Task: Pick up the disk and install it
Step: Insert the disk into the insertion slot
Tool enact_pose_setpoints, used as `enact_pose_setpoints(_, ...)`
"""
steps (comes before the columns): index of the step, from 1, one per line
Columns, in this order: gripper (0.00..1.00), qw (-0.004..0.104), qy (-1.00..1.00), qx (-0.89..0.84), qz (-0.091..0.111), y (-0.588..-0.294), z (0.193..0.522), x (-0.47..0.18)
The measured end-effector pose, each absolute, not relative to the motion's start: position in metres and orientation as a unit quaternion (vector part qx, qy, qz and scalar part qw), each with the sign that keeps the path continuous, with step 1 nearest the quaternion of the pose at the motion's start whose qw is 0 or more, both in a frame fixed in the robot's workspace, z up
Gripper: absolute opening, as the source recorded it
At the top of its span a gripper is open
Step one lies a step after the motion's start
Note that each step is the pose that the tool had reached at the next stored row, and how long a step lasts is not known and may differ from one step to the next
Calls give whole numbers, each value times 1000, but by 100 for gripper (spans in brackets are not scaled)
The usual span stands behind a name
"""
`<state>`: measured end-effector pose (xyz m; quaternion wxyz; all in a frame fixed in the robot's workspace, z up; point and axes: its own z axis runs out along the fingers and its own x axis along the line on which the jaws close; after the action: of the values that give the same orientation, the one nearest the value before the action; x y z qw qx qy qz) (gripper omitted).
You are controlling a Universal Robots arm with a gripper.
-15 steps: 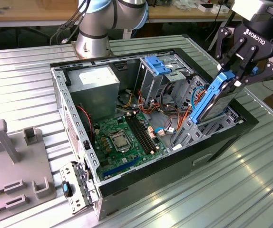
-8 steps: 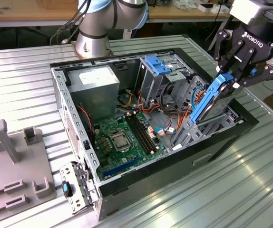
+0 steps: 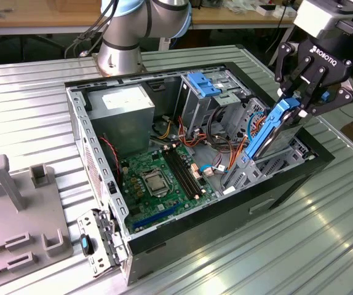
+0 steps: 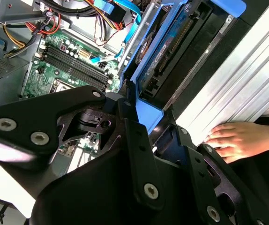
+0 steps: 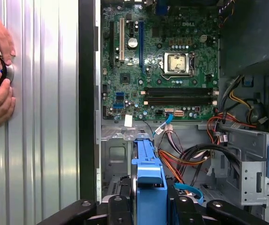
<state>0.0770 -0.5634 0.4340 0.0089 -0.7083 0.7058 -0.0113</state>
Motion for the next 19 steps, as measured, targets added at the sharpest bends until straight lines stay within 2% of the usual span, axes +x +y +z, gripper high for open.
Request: enact_pose_setpoints(19,37,9,706,-708,-11,-563,422,77)
